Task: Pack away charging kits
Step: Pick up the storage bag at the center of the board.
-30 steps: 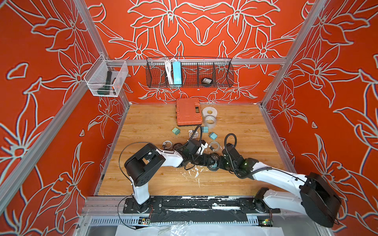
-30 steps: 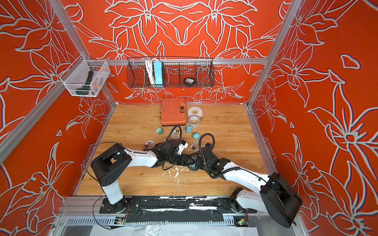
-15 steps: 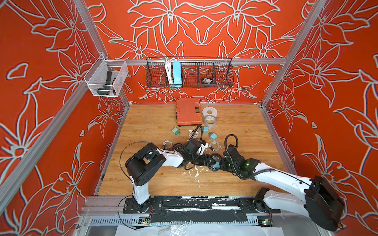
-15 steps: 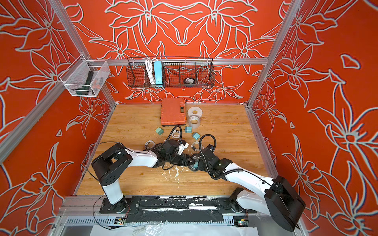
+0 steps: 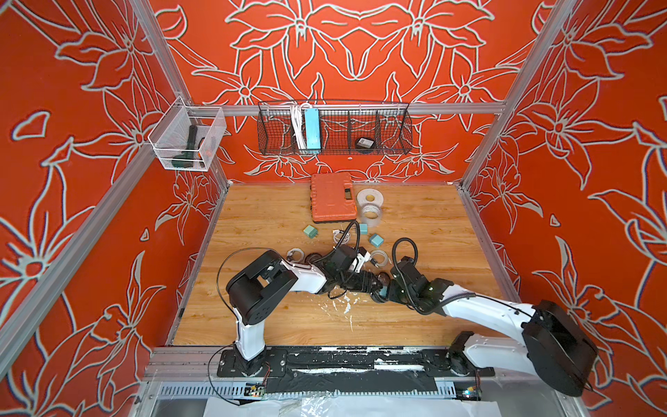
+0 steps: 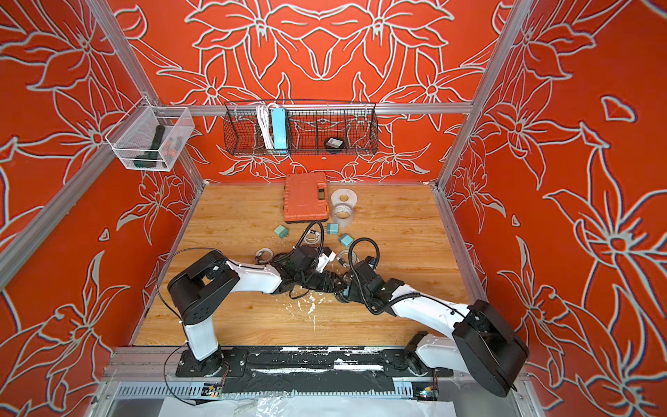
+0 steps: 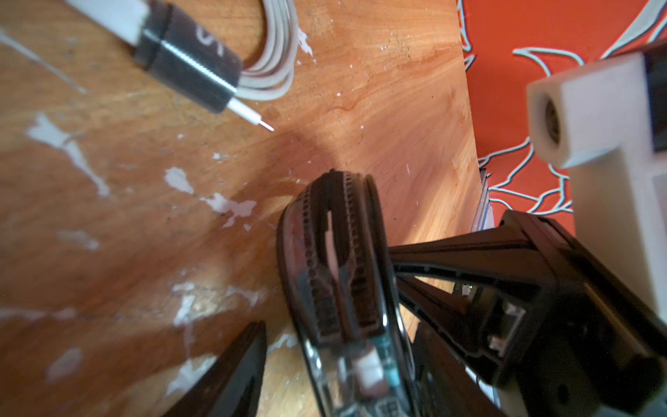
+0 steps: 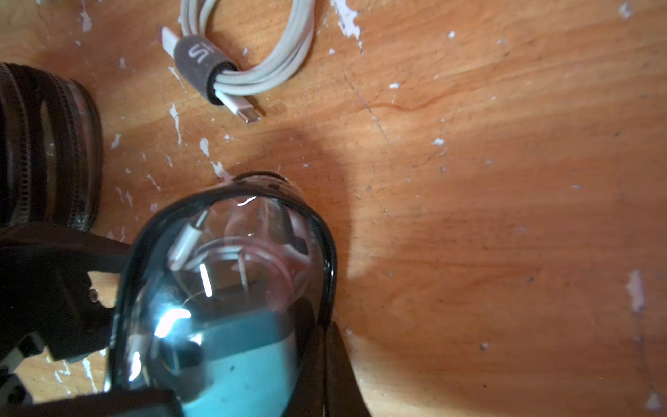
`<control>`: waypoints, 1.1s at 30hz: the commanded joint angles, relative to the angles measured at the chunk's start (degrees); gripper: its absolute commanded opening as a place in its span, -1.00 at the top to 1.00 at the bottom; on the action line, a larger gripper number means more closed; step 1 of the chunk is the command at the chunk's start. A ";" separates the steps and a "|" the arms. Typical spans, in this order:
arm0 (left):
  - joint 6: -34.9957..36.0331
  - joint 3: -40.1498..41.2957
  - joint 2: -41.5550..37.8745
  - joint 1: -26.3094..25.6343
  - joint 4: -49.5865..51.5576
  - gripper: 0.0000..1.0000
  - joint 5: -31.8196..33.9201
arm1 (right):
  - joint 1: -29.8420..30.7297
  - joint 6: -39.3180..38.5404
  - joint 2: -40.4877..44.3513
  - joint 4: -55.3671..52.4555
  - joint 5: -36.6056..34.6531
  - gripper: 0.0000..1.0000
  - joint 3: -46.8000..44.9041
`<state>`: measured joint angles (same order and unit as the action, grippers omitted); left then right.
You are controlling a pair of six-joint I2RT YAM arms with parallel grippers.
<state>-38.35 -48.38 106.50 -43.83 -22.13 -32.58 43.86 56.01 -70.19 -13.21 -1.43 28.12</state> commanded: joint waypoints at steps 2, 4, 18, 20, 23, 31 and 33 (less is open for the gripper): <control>0.47 -0.12 2.53 -0.02 3.10 -0.31 -0.19 | 0.00 -0.59 -0.43 -0.45 0.46 0.87 -1.53; 0.62 -0.38 2.63 -0.02 3.28 -0.33 -0.29 | 0.00 -0.74 0.16 -0.89 0.38 0.86 -1.24; 2.63 -5.46 7.73 0.15 10.84 -0.20 -0.91 | -0.03 -1.23 -0.46 -1.44 0.20 0.83 0.50; 3.13 -6.22 8.31 0.15 12.41 -0.20 -0.50 | 0.00 -1.28 -0.77 -1.36 0.05 0.83 0.62; 3.61 -6.89 9.22 0.15 13.99 -0.22 -0.37 | -0.05 -1.41 -1.00 -1.34 0.02 0.83 1.08; 6.31 -8.73 10.58 0.15 19.98 -0.23 1.11 | 0.00 -1.43 -1.10 -1.65 -0.85 0.83 1.84; 6.95 -8.90 10.34 0.15 21.24 -0.24 2.06 | 0.00 -1.47 -1.22 -1.97 -1.02 0.83 2.24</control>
<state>-33.56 -59.18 113.06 -43.77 -13.04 -35.70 43.86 54.74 -70.57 -13.39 -1.48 28.58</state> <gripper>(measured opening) 0.616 0.083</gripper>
